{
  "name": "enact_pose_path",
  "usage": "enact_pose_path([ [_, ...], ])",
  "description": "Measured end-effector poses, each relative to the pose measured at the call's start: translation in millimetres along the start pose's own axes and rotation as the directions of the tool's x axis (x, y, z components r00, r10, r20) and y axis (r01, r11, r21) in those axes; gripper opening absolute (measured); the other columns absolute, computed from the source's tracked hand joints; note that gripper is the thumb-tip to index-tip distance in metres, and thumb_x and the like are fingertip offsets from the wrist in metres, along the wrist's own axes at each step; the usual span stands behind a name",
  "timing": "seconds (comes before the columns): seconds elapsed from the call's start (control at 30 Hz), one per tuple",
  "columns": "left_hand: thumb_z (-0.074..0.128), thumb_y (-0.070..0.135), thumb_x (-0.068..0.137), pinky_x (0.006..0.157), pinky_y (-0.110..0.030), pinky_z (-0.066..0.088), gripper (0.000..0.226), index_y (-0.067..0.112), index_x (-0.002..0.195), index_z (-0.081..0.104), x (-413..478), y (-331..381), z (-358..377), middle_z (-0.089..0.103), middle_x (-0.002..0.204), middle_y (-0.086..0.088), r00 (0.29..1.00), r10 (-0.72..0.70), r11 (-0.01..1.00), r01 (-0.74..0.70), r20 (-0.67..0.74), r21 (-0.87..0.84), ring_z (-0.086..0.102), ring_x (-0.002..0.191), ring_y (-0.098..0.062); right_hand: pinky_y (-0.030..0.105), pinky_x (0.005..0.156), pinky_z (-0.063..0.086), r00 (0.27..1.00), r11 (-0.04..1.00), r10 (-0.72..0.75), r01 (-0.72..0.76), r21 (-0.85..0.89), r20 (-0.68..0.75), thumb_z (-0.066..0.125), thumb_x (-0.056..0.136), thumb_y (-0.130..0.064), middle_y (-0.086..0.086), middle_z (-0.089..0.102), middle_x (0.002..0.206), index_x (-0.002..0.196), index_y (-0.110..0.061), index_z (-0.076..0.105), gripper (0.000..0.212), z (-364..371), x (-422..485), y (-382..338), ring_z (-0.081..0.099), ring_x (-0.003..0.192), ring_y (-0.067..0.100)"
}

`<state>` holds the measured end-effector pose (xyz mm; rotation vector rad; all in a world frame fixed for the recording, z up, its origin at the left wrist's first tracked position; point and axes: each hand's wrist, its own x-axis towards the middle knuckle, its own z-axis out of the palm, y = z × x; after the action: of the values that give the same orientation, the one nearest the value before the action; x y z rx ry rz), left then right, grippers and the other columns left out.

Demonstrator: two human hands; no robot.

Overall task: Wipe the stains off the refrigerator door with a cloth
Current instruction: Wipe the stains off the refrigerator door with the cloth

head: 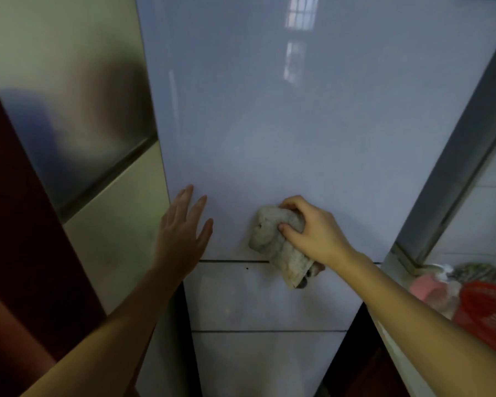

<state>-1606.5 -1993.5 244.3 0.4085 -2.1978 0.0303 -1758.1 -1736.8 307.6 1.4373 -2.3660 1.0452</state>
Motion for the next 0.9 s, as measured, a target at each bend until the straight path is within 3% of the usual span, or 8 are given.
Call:
enact_pose_path([
  [0.17, 0.043, 0.043, 0.099, 0.105, -0.049, 0.047, 0.057, 0.007, 0.142, 0.056, 13.8, 9.7, -18.8, 0.051, 0.151, -0.020, 0.998, -0.049, 0.999, 0.049, 0.028, -0.001, 0.056, 0.132, -0.039, 0.030, 0.088, 0.048, 0.982, 0.989, -0.144, 0.139, -0.047, -0.120, 0.071, 0.090, -0.021, -0.011, 0.062, 0.112, 0.116, -0.024, 0.061, 0.028, -51.6, 22.9, -4.1, 0.060, 0.101, 0.009],
  [0.37, 0.044, 0.041, 0.099, 0.105, -0.051, 0.047, 0.056, 0.006, 0.140, 0.057, 65.7, 22.0, -55.0, 0.053, 0.150, -0.020, 0.998, -0.032, 0.999, 0.034, -0.056, 0.033, 0.058, 0.129, -0.039, 0.024, 0.091, 0.046, 0.932, 0.968, -0.249, 0.234, -0.089, -0.263, 0.067, 0.093, -0.018, -0.011, 0.064, 0.117, 0.121, -0.021, 0.062, 0.029, -133.2, 76.8, -18.6, 0.059, 0.105, 0.007],
  [0.47, 0.047, 0.038, 0.099, 0.104, -0.051, 0.049, 0.053, 0.005, 0.138, 0.060, 100.4, 27.3, -69.2, 0.053, 0.148, -0.022, 0.993, 0.006, 0.999, 0.000, -0.121, 0.050, 0.059, 0.127, -0.041, 0.028, 0.090, 0.046, 0.893, 0.946, -0.317, 0.271, -0.179, -0.319, 0.065, 0.095, -0.021, -0.007, 0.065, 0.117, 0.122, -0.022, 0.059, 0.028, -166.2, 103.6, -18.8, 0.058, 0.106, 0.011],
  [0.63, 0.046, 0.039, 0.098, 0.104, -0.048, 0.046, 0.052, 0.007, 0.135, 0.062, 139.3, 49.9, -81.3, 0.053, 0.149, -0.020, 0.980, 0.019, 0.997, -0.005, -0.199, 0.073, 0.058, 0.128, -0.040, 0.039, 0.089, 0.041, 0.717, 0.802, -0.557, 0.334, -0.494, -0.419, 0.066, 0.093, -0.024, 0.004, 0.063, 0.117, 0.115, -0.014, 0.066, 0.024, -181.7, 129.9, -6.2, 0.051, 0.111, 0.024],
  [0.73, 0.044, 0.041, 0.098, 0.103, -0.047, 0.045, 0.053, 0.009, 0.137, 0.061, 149.0, 61.9, -81.7, 0.051, 0.151, -0.018, 0.979, 0.019, 0.996, -0.002, -0.203, 0.084, 0.056, 0.130, -0.038, 0.038, 0.084, 0.041, 0.633, 0.804, -0.577, 0.330, -0.494, -0.516, 0.070, 0.089, -0.018, 0.009, 0.057, 0.113, 0.107, -0.011, 0.063, 0.020, -179.8, 132.7, -5.6, 0.050, 0.102, 0.027],
  [0.8, 0.043, 0.042, 0.098, 0.102, -0.047, 0.045, 0.054, 0.009, 0.136, 0.061, 152.2, 66.1, -79.0, 0.050, 0.152, -0.018, 0.979, 0.015, 0.996, 0.003, -0.201, 0.091, 0.055, 0.131, -0.039, 0.041, 0.075, 0.046, 0.580, 0.774, -0.623, 0.358, -0.522, -0.526, 0.066, 0.092, -0.012, 0.010, 0.059, 0.103, 0.096, -0.007, 0.064, 0.007, -173.3, 133.3, -4.1, 0.051, 0.090, 0.028],
  [0.9, 0.043, 0.042, 0.098, 0.101, -0.048, 0.047, 0.054, 0.008, 0.135, 0.062, 153.8, 69.3, -72.1, 0.050, 0.152, -0.019, 0.980, 0.004, 0.995, 0.016, -0.201, 0.097, 0.056, 0.131, -0.040, 0.042, 0.069, 0.047, 0.508, 0.745, -0.663, 0.378, -0.550, -0.550, 0.060, 0.099, -0.010, 0.009, 0.065, 0.095, 0.092, -0.007, 0.070, 0.012, -163.6, 137.4, 1.7, 0.054, 0.082, 0.028],
])
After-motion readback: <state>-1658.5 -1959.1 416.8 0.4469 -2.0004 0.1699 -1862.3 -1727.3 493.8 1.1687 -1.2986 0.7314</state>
